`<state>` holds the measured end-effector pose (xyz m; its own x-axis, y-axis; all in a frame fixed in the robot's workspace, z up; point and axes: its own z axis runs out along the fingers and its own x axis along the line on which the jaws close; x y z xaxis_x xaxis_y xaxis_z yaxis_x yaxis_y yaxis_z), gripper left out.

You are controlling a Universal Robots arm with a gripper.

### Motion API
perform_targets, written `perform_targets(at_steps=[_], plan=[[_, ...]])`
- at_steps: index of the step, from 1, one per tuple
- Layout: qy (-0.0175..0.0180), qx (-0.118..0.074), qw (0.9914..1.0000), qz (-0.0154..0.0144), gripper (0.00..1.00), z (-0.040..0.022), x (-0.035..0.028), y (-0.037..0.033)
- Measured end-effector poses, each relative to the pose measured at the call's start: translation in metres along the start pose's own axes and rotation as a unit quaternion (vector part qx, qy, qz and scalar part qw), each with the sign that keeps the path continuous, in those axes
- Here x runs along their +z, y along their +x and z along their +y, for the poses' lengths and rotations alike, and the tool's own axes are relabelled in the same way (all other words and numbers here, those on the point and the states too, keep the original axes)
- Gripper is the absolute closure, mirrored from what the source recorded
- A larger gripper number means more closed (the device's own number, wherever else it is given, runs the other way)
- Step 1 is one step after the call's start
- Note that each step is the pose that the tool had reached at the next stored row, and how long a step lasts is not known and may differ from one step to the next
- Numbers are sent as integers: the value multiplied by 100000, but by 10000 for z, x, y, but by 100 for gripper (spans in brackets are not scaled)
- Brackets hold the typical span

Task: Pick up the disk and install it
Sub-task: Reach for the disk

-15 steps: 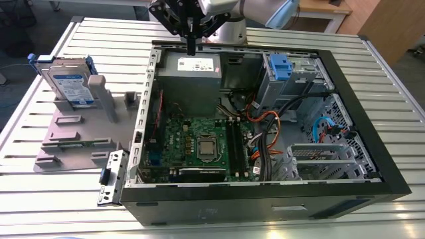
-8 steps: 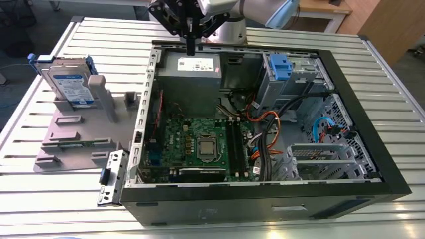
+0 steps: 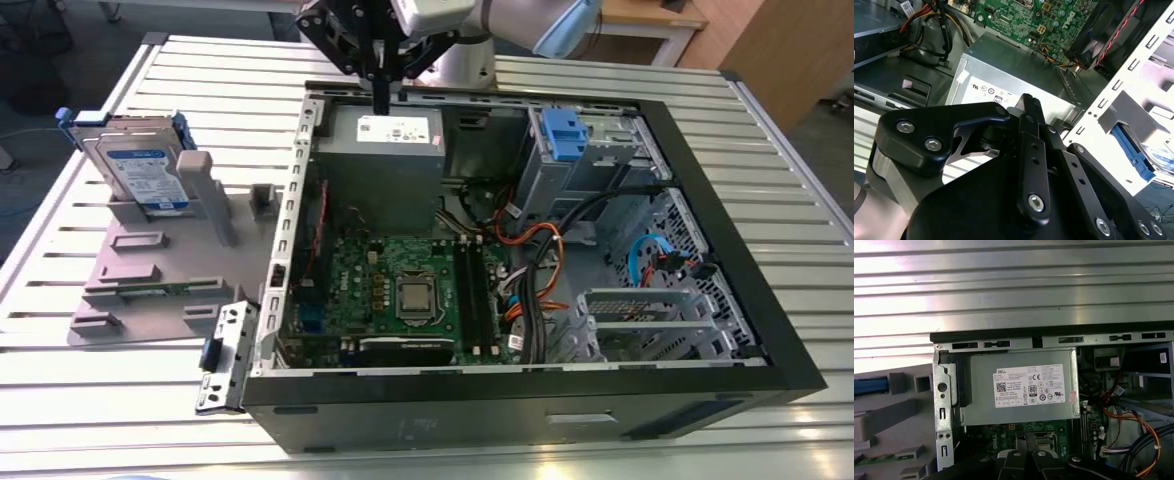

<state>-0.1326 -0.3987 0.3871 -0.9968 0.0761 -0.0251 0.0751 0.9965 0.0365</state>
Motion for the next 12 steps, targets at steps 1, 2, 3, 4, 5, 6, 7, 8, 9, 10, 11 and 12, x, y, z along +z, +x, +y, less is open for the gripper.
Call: perform_targets(at_steps=[1,2,3,4,5,6,7,8,9,10,11,12], plan=[[2,0,100000,2,89,0,2,0],[1,-2,100000,1,89,0,4,1],[0,0,100000,0,89,0,6,2],[3,1,100000,0,89,-1,7,4],[9,1,100000,5,89,-1,10,5],[13,3,100000,2,89,-1,12,7],[18,2,100000,1,89,-1,15,10],[22,-1,100000,1,89,-2,17,12],[24,2,100000,0,89,-2,19,15],[24,1,100000,-2,89,-2,22,17],[25,-1,100000,-1,89,-2,24,20],[21,-2,100000,-2,89,-3,26,23]])
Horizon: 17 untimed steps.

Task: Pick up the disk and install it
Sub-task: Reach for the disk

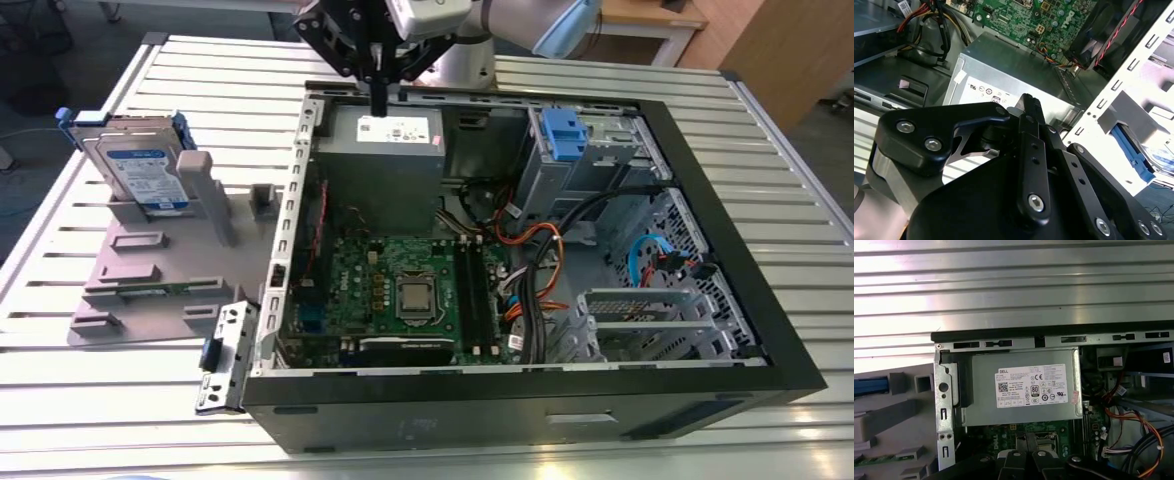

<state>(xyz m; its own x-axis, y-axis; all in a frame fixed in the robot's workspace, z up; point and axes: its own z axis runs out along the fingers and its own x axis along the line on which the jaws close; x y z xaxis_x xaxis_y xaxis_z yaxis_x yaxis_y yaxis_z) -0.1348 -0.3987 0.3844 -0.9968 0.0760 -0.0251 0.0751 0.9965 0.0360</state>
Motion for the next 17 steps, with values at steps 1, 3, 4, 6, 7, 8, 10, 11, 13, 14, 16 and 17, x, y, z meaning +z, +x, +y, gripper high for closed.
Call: perform_targets(at_steps=[1,3,4,6,7,8,10,11,13,14,16,17], plan=[[2,0,100000,0,89,0,2,2],[5,-3,100000,3,89,-1,6,6],[5,0,100000,2,89,-1,8,8],[5,-3,100000,3,89,-1,12,10],[7,-2,100000,3,89,-1,13,12],[5,1,100000,3,89,-1,15,13],[2,1,100000,5,89,-2,19,15],[3,-2,100000,5,89,-2,21,16],[1,-2,100000,1,89,-2,24,18],[4,0,100000,2,89,-2,26,19],[4,-1,100000,1,89,-2,30,20],[3,2,100000,1,89,-3,31,21]])
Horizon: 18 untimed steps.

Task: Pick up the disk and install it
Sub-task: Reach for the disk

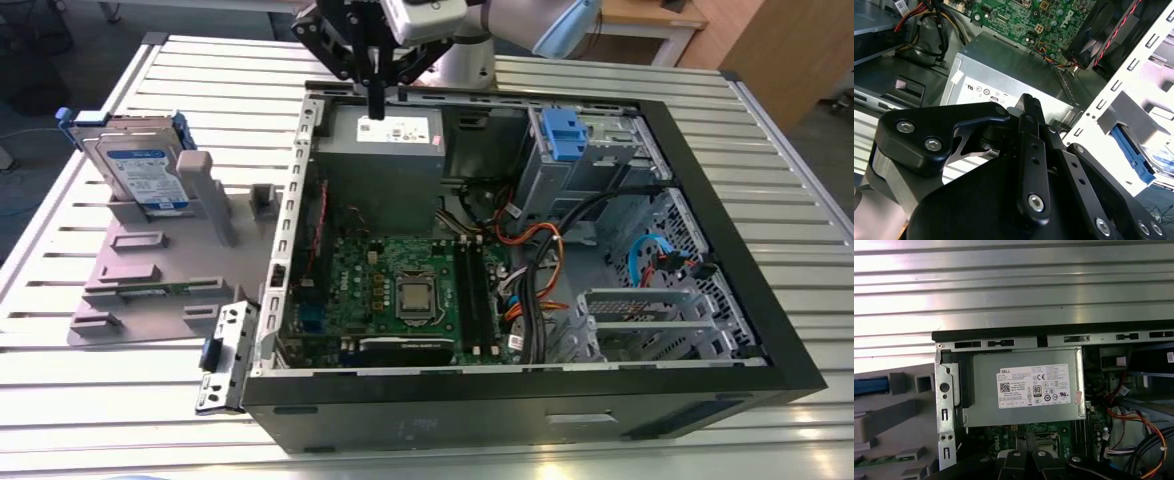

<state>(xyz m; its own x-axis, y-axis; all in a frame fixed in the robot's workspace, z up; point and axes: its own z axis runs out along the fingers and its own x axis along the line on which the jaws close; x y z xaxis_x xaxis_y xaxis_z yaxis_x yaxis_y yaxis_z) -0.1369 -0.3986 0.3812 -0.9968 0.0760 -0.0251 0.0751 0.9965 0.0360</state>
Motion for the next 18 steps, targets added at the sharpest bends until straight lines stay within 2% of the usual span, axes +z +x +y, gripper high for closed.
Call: perform_targets(at_steps=[18], plan=[[25,-2,100000,-2,89,-2,38,13]])
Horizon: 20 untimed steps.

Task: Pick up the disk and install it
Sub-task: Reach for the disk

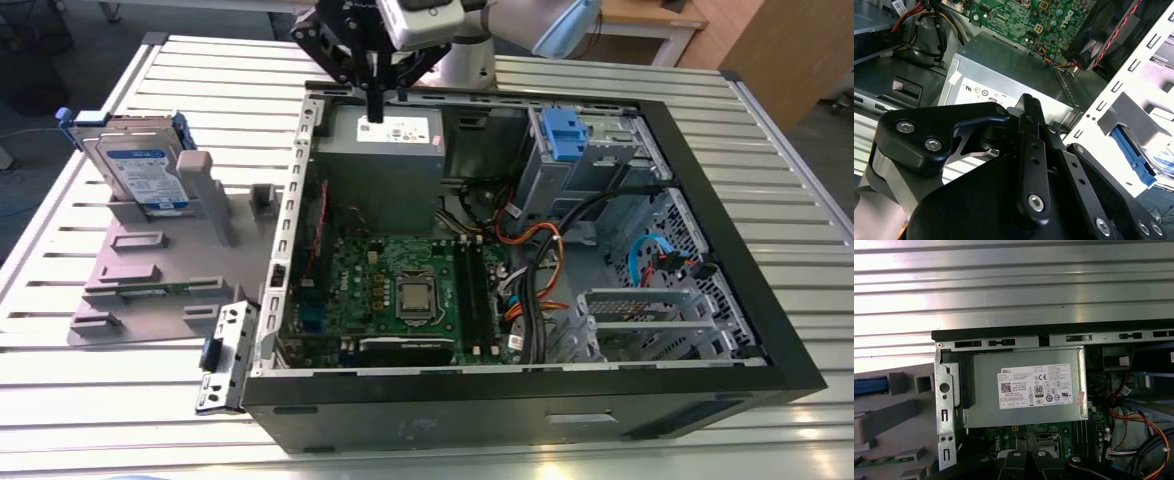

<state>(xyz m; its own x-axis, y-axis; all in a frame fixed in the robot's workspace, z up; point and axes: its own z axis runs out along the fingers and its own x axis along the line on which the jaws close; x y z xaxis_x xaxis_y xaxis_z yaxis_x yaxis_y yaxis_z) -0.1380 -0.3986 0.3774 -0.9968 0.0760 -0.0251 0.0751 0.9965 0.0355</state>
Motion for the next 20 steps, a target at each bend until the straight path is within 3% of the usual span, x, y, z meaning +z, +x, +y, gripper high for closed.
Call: perform_targets(at_steps=[20], plan=[[1,-2,100000,3,89,-3,40,28]])
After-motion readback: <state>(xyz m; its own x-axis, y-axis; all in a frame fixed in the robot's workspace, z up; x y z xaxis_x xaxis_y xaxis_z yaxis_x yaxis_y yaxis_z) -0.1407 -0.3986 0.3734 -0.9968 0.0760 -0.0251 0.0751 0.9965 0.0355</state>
